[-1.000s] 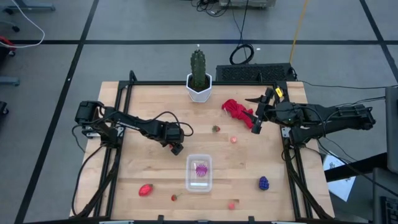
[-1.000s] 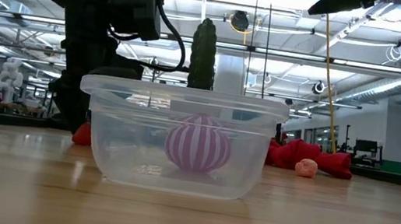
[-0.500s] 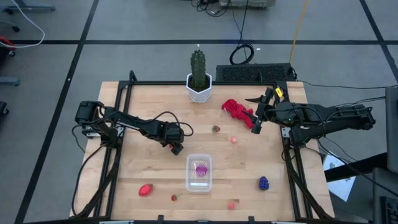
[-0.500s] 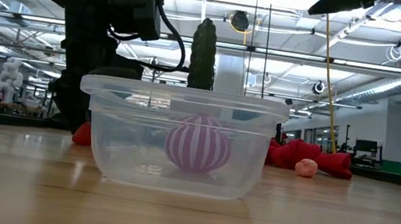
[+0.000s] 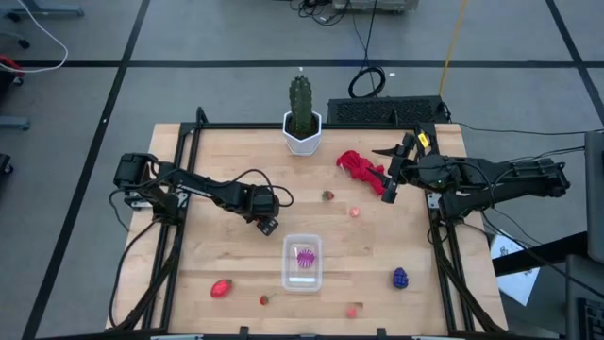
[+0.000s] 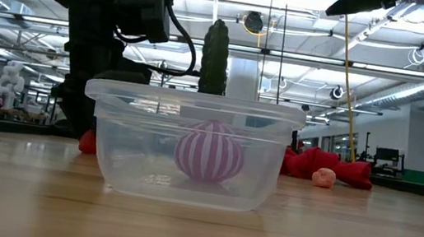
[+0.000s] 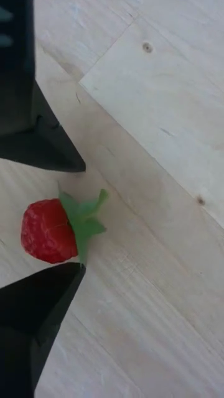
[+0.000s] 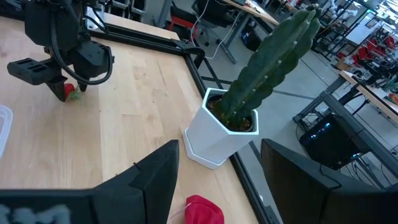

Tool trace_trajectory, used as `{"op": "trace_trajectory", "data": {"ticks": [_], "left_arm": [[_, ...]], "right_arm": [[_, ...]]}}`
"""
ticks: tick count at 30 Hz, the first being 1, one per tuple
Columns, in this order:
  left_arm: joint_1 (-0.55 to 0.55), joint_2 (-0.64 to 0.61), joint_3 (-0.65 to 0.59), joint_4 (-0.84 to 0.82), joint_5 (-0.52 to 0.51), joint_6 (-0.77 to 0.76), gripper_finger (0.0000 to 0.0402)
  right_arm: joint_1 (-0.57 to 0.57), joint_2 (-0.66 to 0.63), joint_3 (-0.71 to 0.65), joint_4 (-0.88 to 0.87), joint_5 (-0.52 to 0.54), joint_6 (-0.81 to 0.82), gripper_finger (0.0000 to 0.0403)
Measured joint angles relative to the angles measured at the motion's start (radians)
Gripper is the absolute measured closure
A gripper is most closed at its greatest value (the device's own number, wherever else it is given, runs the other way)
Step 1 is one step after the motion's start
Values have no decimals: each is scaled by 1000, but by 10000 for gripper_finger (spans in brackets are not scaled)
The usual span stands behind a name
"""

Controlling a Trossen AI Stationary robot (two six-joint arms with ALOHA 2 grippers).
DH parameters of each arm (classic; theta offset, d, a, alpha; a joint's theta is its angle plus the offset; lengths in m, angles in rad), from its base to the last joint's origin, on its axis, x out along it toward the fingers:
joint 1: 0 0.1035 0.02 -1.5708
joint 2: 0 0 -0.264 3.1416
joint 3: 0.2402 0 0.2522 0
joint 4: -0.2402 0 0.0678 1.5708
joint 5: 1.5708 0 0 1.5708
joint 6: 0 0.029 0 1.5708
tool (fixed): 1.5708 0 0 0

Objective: Pick and placing Produce into tupperware
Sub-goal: Put the left strawberry into the transparent container

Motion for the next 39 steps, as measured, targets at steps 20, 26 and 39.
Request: {"op": "trace_trajectory", "data": {"ticks": [20,26,39], "left_arm": [[0,0,0,0,56,-11,199],[0,0,0,0,60,-11,199],[0,0,0,0,58,-9,199]], "right_arm": [[0,0,0,0,0,0,183],[0,0,0,0,0,0,183],[0,0,0,0,0,0,183]]}}
